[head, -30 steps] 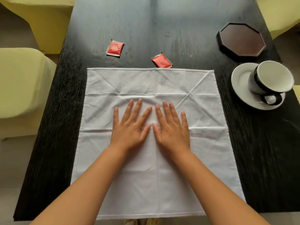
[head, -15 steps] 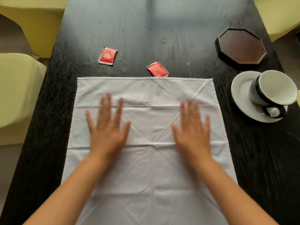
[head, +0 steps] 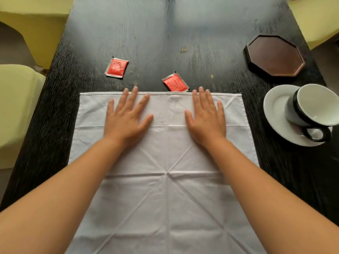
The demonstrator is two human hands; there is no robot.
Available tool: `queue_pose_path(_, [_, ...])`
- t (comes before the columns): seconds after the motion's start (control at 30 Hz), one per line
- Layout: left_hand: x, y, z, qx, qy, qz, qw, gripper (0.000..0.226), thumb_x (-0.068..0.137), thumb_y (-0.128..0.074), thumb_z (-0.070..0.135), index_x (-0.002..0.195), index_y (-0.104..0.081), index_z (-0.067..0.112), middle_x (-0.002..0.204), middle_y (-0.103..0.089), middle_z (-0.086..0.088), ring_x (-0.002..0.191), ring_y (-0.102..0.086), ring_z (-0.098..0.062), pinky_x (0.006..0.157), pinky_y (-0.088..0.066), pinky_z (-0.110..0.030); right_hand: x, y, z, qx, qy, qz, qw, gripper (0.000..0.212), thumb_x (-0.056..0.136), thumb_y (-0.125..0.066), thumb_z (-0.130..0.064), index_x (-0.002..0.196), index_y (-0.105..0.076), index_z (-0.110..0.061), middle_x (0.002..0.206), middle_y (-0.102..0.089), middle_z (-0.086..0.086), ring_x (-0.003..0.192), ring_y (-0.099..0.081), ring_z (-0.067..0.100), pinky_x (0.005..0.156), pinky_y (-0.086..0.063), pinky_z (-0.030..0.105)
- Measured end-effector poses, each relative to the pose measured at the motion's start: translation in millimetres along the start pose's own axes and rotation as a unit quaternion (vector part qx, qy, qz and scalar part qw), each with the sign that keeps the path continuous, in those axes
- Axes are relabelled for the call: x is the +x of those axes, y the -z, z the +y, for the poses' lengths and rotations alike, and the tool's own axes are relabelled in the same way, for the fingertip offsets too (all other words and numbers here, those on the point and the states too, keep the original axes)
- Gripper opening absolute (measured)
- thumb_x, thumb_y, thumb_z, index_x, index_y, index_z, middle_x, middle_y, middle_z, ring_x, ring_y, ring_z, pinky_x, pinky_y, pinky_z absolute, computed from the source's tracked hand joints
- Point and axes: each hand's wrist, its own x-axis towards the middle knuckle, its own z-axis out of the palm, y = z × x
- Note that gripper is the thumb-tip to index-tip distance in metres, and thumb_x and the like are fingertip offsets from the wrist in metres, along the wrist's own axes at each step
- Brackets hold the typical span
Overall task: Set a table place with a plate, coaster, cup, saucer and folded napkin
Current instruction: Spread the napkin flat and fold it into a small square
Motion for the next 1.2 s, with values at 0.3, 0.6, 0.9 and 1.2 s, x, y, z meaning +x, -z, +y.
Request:
queue_pose_path(0.3, [-28.9,10.7,-70.5,0.002,0.144,0.028,0.989,0.067,0.091,-0.019,0.048,0.149,-0.01,0.017,0.16,-0.004,-0.003,0.147,-0.002,-0.018,0.117,-0.002,-0.049,-5.9,16.9,54.0,-0.019,-0.114,0.029,0.993,0.064,0.096,-0.027,-0.04,0.148,-0.007,-0.009,0.16,-0.003,0.005,0.146,0.0,0.015,0.118,0.0,0.043])
queue_pose_path(0.6, [-167.7,9.4,-14.1,-0.029,0.059,-0.045,0.997,0.072,0.084,-0.011,0.062,0.147,-0.002,0.029,0.159,-0.001,-0.001,0.146,0.002,-0.017,0.113,0.005,-0.056,-139.7,13.6,31.6,0.011,-0.01,-0.067,0.998,0.061,0.096,-0.023,-0.046,0.147,0.005,-0.032,0.158,0.012,-0.004,0.144,0.014,0.01,0.113,0.015,0.044])
queue_pose_path(0.9, [-319.3,4.9,-19.4,0.049,-0.167,-0.151,0.973,0.073,0.089,-0.02,0.065,0.149,-0.017,0.025,0.158,-0.014,-0.006,0.146,-0.008,-0.027,0.112,-0.009,-0.059,-300.4,16.9,56.8,-0.051,0.139,-0.133,0.98,0.068,0.092,-0.016,-0.058,0.149,-0.011,-0.02,0.156,-0.011,0.002,0.145,0.0,0.016,0.115,0.002,0.044])
queue_pose_path(1.2, [-339.5,31.4,-58.9,-0.039,-0.196,-0.078,0.977,0.04,0.095,-0.037,0.023,0.129,-0.054,0.009,0.137,-0.051,-0.012,0.127,-0.048,-0.031,0.103,-0.042,-0.045,-329.7,38.4,112.2,-0.01,0.262,-0.055,0.963,0.043,0.09,-0.042,-0.023,0.13,-0.054,-0.013,0.138,-0.048,0.013,0.129,-0.045,0.032,0.104,-0.036,0.048])
